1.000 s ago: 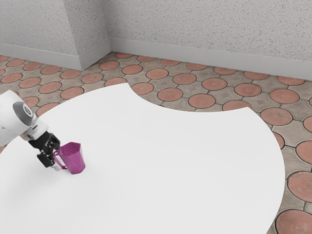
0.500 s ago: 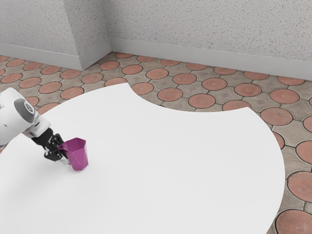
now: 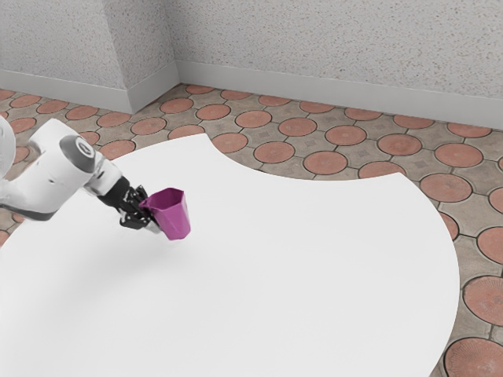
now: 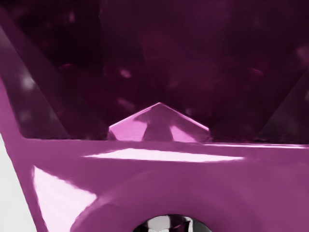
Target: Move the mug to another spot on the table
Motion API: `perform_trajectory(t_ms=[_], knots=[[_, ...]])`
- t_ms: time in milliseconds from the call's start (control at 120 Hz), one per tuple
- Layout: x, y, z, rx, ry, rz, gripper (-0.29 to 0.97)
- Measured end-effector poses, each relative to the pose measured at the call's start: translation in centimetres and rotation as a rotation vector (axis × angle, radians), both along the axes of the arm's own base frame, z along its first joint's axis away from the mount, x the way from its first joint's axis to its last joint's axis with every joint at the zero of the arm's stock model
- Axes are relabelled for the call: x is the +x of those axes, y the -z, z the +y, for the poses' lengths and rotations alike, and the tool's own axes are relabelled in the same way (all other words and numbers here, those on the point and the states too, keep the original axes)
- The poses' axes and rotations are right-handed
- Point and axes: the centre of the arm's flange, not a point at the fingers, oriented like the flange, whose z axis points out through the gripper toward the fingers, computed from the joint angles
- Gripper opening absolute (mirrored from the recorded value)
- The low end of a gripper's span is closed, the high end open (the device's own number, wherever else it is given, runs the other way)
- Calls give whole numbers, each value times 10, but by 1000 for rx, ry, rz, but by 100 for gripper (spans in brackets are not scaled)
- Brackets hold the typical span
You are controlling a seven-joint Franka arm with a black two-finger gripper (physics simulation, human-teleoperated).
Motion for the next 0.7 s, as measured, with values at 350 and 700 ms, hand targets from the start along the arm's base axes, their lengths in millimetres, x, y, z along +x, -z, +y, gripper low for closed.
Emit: perform_trajectory(t_ms=[350,700], knots=[[42,45,-22,-22,44,15,-11],[55,83,-30,-28,70,46,-8]])
